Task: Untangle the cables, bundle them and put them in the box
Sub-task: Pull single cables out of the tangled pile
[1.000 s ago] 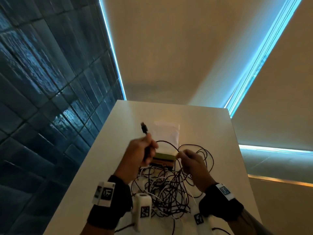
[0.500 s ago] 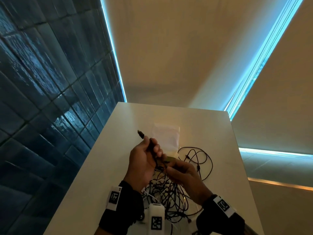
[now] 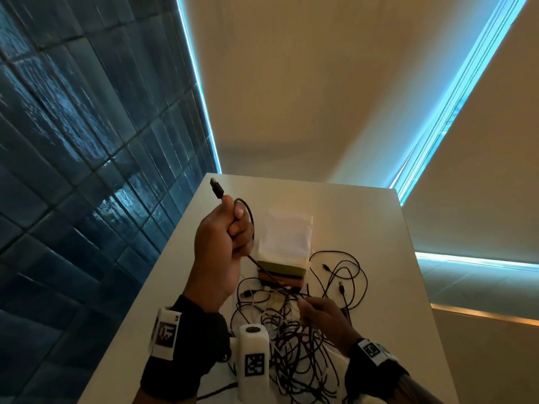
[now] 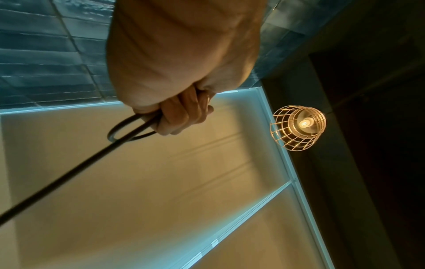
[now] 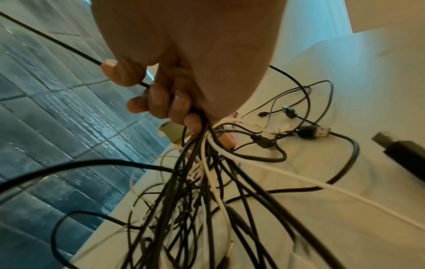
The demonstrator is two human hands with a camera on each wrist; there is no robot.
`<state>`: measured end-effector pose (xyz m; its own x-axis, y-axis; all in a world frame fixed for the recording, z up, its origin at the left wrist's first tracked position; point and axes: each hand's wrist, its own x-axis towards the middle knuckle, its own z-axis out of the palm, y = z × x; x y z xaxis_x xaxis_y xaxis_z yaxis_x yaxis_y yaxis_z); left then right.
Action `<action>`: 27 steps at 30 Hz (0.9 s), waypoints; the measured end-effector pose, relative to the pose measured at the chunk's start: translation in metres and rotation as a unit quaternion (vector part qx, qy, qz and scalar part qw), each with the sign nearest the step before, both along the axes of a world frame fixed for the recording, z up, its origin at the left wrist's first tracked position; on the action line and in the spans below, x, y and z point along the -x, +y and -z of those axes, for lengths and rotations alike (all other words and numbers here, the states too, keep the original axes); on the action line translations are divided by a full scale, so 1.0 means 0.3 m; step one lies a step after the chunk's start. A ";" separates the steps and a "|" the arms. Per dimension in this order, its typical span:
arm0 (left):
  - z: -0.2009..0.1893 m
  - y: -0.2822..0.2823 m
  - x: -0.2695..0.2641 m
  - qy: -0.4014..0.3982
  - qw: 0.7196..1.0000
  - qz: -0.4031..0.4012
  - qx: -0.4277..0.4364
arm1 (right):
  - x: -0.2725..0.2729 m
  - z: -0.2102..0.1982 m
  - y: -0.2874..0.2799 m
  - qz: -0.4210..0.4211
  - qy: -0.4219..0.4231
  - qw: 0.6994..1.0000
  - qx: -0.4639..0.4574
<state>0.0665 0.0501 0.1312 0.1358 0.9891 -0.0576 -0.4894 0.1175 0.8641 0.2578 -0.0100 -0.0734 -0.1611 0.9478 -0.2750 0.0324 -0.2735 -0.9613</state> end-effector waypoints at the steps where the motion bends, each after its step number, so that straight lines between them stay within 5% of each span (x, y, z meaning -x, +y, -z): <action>1: -0.014 -0.001 0.006 0.006 1.000 -0.010 -0.007 | -0.004 0.001 0.002 0.006 -0.014 1.000 0.001; 5: -0.003 -0.021 0.006 0.086 0.995 -0.052 -0.026 | -0.001 -0.046 0.043 0.051 -0.049 0.997 -0.003; 10: 0.130 -0.050 -0.040 0.204 0.976 -0.038 0.062 | 0.023 -0.231 0.111 0.091 0.076 0.993 -0.030; 18: 0.193 -0.047 -0.104 0.253 0.961 -0.060 0.093 | 0.095 -0.401 0.084 0.014 0.176 0.974 -0.145; 24: 0.138 -0.034 -0.118 0.052 0.994 -0.029 0.093 | 0.089 -0.346 0.058 -0.006 0.153 0.978 -0.140; 27: 0.121 -0.028 -0.121 0.023 0.997 -0.032 0.070 | 0.080 -0.286 0.056 -0.012 0.124 0.985 -0.119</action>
